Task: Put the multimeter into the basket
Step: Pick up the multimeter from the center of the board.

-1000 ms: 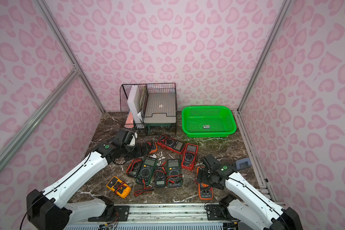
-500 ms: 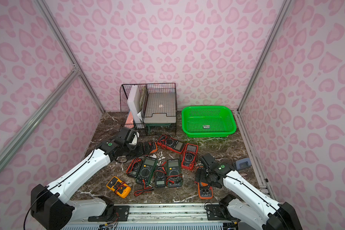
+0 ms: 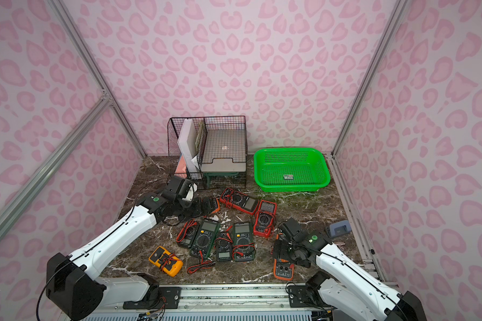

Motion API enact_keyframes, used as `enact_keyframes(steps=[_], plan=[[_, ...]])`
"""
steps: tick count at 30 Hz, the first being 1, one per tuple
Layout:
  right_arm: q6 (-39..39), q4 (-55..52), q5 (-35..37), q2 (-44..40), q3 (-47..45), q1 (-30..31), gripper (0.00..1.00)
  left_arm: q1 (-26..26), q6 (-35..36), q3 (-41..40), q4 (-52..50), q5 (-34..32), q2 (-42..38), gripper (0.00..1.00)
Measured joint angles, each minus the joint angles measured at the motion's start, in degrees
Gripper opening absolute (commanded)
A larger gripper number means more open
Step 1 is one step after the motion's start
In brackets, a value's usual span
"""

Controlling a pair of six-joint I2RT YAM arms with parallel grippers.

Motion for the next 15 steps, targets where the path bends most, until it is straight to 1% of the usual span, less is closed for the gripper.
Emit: enact_keyframes(steps=[6, 15], plan=[[1.86, 0.48, -0.44, 2.62, -1.99, 2.86, 1.0, 0.0, 0.31, -1.36, 0.28, 0.15, -0.9, 0.98], [2.95, 5.49, 0.24, 6.12, -4.83, 3.28, 0.99, 0.0, 0.15, -2.14, 0.66, 0.17, -1.95, 0.99]])
